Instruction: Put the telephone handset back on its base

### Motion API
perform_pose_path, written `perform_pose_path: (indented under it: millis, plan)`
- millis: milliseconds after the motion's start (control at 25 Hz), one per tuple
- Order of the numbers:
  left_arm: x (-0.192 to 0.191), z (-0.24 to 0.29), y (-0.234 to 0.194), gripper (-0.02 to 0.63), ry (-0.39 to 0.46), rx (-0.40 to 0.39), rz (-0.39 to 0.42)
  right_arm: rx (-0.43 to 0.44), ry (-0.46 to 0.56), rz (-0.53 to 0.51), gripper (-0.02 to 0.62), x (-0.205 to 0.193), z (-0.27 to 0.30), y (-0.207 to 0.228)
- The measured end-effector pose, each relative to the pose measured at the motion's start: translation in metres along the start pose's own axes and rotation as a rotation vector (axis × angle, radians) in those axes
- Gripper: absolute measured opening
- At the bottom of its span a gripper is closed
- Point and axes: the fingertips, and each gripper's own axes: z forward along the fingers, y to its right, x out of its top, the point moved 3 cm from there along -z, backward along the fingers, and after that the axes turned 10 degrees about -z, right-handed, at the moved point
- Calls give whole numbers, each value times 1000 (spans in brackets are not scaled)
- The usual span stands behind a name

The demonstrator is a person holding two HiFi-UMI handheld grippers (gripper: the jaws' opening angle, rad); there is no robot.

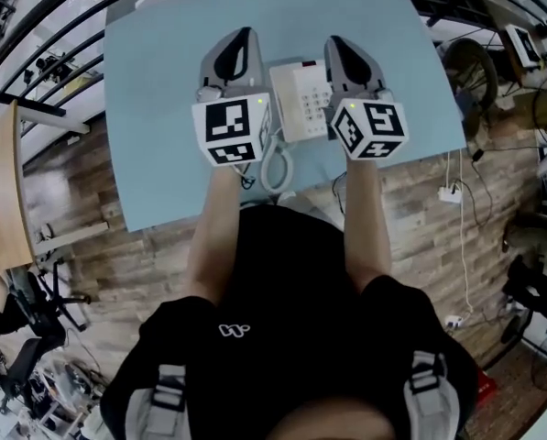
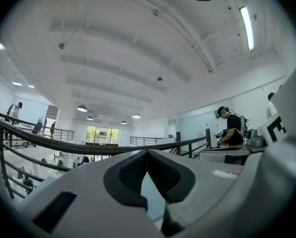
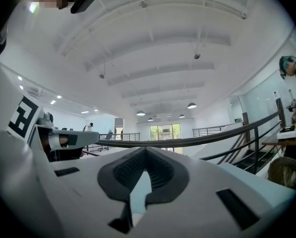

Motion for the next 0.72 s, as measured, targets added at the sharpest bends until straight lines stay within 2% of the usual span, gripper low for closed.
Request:
perform_pose_path:
  millis: [720]
  plan:
    - [-26, 3, 8, 0, -41, -21, -26, 45, -37, -74, -6, -14, -6, -8]
